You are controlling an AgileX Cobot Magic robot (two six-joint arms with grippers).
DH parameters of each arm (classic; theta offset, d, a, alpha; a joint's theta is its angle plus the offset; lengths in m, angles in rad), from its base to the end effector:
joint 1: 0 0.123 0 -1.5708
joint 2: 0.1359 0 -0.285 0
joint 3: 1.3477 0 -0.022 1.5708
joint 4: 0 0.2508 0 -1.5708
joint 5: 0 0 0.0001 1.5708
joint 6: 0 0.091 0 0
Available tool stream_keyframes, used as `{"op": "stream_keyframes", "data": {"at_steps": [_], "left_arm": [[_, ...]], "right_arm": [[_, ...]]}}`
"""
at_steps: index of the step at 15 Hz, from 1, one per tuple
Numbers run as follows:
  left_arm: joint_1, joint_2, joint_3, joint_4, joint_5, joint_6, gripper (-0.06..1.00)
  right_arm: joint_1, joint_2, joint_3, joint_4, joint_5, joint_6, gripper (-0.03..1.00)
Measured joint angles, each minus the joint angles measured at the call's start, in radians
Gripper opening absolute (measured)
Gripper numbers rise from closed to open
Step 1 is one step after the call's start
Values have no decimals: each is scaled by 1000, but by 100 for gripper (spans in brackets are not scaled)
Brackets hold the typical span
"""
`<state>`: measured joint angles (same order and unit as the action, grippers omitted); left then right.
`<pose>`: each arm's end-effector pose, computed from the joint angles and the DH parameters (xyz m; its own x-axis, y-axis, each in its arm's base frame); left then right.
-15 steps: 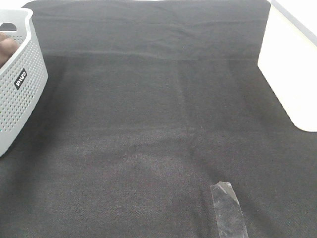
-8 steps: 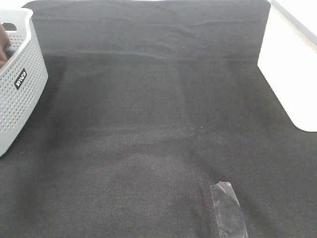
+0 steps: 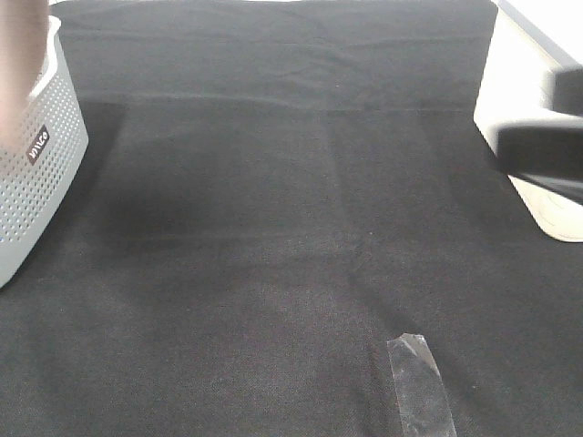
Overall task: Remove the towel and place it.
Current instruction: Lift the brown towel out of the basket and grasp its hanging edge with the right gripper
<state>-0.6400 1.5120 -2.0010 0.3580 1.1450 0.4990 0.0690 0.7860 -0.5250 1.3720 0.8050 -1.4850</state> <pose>0.2532 -0.1523 0.5176 -0.1191 0.8059 -0.5799 0.5275 0.5462 0.6507 0.1336 0.0738 0.3047 -0.2217 -0.1542 -0.9629 -0.7626 0.6428 0.0726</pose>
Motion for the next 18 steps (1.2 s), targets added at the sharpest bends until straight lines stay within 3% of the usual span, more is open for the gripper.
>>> {"op": "stream_keyframes", "data": {"at_steps": [3,6,8,13,18], "left_arm": [[-87,38,0,3,-47,-2,0],[-156,83,0,3,-89,-14,0],[-178,97,0,4,-104,-23,0],[-183,100,0,-15,-146,-84,0],[-183,100,0,-61,-190,-92,0]], "right_arm": [[0,205,-2,210,83,-285,75],[0,450,-79,308,151,-454,75],[27,613,-191,318,200,-483,75],[184,811,-336,311,197,-472,75],[296,829,-349,324,130,-479,75]]}}
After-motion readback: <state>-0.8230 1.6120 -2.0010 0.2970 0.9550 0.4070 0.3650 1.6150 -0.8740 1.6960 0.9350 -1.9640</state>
